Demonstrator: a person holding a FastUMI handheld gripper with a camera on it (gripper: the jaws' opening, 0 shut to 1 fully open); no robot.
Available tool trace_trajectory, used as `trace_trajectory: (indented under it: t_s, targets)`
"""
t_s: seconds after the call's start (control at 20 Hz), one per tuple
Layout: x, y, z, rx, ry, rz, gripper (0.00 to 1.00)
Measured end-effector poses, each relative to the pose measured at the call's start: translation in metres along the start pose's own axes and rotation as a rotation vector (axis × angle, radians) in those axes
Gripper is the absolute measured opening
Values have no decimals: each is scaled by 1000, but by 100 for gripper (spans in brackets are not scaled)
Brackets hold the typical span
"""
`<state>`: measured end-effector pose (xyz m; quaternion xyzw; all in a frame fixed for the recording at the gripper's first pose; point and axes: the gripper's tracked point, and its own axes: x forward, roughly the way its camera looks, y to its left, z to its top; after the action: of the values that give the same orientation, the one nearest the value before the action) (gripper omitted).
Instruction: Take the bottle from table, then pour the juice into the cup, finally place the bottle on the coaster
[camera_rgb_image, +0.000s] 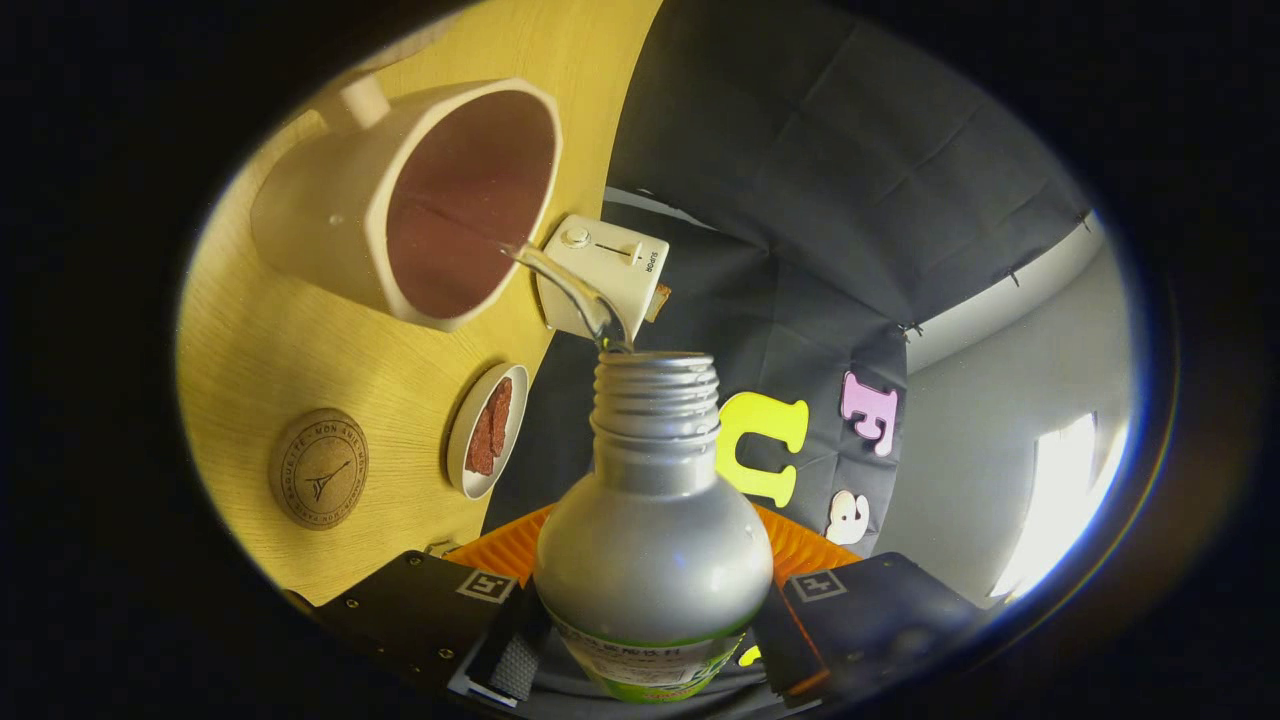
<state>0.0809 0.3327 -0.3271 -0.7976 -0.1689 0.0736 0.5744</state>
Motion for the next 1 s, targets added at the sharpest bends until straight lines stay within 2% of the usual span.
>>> trace_trajectory:
  t_s: [1.0]
  targets:
    - [-9,-3,6,-79,-29,14,83]
